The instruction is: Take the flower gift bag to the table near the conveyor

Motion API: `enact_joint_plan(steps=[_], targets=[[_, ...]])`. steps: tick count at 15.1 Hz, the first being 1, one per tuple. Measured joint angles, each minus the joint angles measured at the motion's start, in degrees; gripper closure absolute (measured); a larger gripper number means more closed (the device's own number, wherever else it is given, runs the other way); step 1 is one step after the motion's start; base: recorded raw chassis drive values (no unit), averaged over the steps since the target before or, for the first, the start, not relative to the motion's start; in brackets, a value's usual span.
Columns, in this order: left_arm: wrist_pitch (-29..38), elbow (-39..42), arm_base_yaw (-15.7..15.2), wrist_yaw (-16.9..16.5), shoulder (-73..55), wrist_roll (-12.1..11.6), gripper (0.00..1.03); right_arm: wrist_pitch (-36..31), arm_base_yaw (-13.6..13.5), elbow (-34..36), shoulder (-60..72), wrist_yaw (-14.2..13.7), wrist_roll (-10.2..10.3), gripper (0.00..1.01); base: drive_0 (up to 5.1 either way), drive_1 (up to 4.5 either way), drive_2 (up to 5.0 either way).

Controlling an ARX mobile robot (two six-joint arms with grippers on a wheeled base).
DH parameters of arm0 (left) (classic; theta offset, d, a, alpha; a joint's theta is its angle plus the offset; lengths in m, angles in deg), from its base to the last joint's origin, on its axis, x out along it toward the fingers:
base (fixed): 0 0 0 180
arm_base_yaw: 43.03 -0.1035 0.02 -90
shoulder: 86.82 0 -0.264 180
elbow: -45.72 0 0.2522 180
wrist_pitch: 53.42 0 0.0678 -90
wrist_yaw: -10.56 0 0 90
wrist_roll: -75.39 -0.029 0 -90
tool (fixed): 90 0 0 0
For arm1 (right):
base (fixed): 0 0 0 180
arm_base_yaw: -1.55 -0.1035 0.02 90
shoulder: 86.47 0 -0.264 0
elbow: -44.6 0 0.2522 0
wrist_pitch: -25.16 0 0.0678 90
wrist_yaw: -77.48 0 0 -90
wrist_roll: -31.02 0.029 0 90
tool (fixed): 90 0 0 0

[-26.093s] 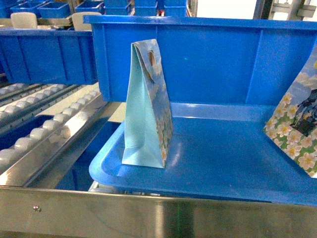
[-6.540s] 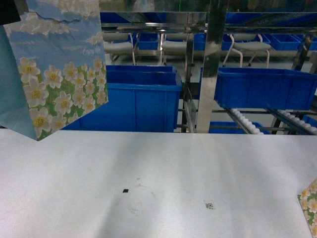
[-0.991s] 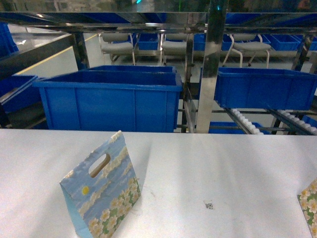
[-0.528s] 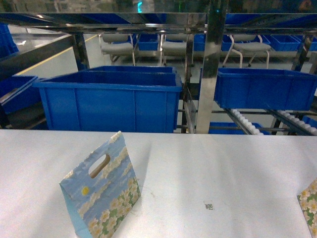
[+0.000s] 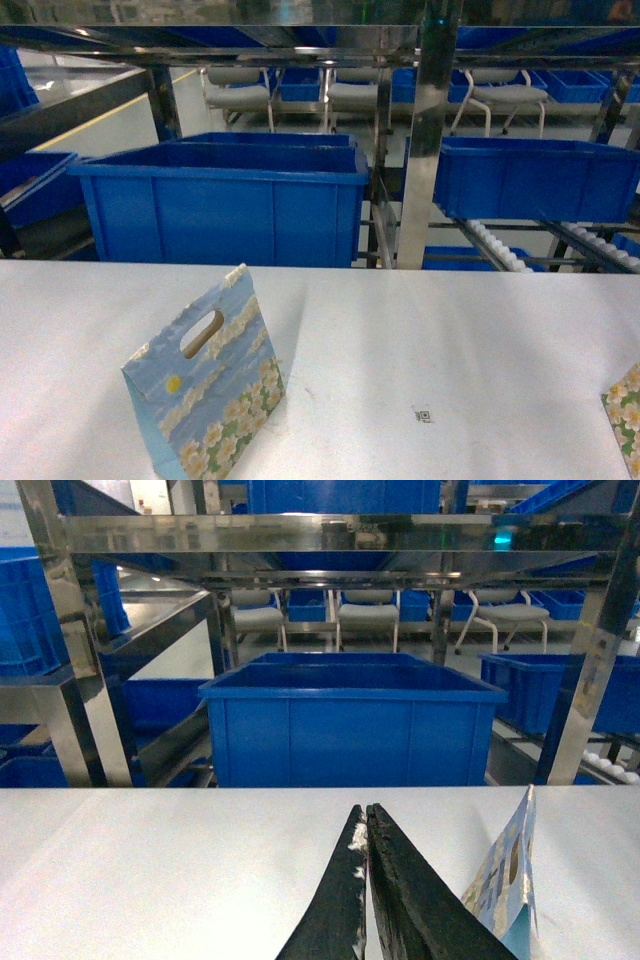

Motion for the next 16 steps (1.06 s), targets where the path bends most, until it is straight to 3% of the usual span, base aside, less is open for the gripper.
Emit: enact_joint_plan(steps=[4,5,6,7,13,16], targets=[[-0.2,0.0,0.0,0.0,0.0,0.0,1.01,-0.1,0.0,0.0,0.0,0.0,0.0,0.99,0.0,0.00,0.0],[-0.2,0.0,0.0,0.0,0.0,0.1,0.93,-0.1,0.0,0.0,0.0,0.0,0.0,0.93,0.0,0.00,0.0],[-0.2,0.0,0.0,0.0,0.0,0.1,0.64,-0.1,0.0,0.0,0.0,0.0,0.0,0.64,0.0,0.00,0.0],[-0.2,0.0,0.0,0.0,0.0,0.1,0.24,-0.1,0.0,0.0,0.0,0.0,0.0,0.24,0.0,0.00,0.0],[-0.2,0.0,0.0,0.0,0.0,0.1,0.03,-0.1,0.0,0.0,0.0,0.0,0.0,0.01,0.0,0.00,0.0],[-0.2,0.0,0.0,0.0,0.0,0.1,0.05,-0.1,0.0,0.0,0.0,0.0,0.0,0.03,0.0,0.00,0.0]])
